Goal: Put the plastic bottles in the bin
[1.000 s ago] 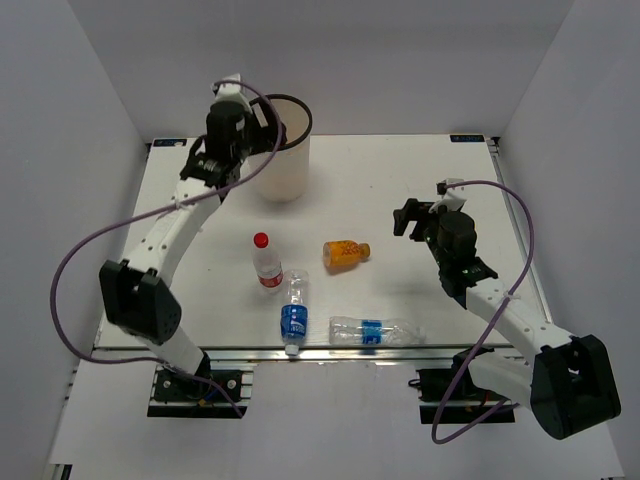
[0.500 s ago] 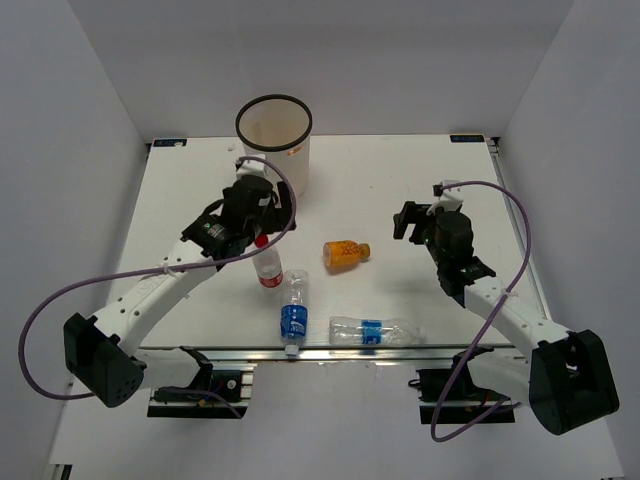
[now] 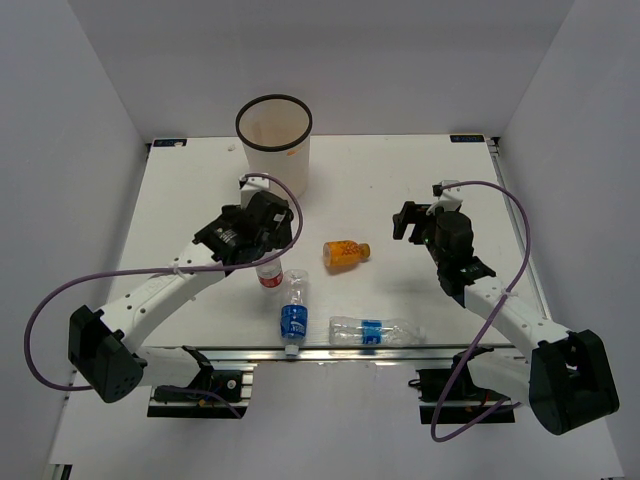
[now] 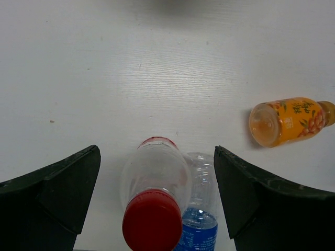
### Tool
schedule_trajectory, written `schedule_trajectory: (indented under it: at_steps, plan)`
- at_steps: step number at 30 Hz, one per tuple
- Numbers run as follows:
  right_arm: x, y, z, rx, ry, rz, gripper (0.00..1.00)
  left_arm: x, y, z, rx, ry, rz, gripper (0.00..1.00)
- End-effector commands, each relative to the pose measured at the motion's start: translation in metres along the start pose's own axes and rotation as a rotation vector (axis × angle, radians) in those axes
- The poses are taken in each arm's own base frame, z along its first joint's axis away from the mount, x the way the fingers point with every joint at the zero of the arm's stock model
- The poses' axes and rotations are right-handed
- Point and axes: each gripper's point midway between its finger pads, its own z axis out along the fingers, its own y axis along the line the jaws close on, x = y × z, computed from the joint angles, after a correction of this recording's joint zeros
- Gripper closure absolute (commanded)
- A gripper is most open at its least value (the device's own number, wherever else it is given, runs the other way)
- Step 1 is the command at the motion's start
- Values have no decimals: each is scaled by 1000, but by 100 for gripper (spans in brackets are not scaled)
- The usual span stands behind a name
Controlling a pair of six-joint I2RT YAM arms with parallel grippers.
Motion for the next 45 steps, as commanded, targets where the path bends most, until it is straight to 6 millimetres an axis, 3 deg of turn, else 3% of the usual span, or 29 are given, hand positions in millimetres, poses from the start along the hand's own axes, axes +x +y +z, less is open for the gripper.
schedule_trajectory:
  at_steps: [1,5,7,10,15,20,24,26,30,31,38,41,43,44,45]
  plan:
    - [-11,-4,-1,16,-46,-9,11,5,11,-8,-37,4,-13,2]
    - [-11,-5,-1,21,-45,-12,11,24,9,-1,-29,48,0,2]
    - [-11,-5,0,22,-47,-10,11,27,2,0,-7,62,3,9]
    - [-12,-7,0,29,-50,-13,11,27,-9,-1,38,68,0,31]
    - [-12,-11,-1,51,-53,-19,11,30,1,-1,-18,74,6,63]
    - [-14,-10,-2,48,-57,-16,11,12,-1,-8,-10,29,-14,80]
    - [-13,-9,-2,42,-56,-17,11,-43,0,-24,-38,-124,-80,96]
    - [-13,-9,-3,41,-55,-18,11,-71,3,-32,-60,-210,-85,99]
    - [-14,-9,-4,40,-58,-24,11,-135,4,-58,-75,-388,-118,100]
    - [-14,-9,-4,40,-58,-25,11,-161,1,-71,-57,-459,-163,100]
    - [-10,-13,0,56,-43,-40,11,-256,-7,-117,-61,-696,-166,100]
    - [-7,-13,2,60,-31,-42,11,-277,-9,-107,-93,-728,-160,100]
    - [-7,-13,2,59,-31,-44,11,-300,0,-102,-92,-750,-183,100]
    - [-6,-14,3,62,-28,-45,11,-301,-8,-77,-89,-716,-172,100]
    - [-6,-14,3,61,-28,-46,11,-323,6,-80,-93,-740,-218,100]
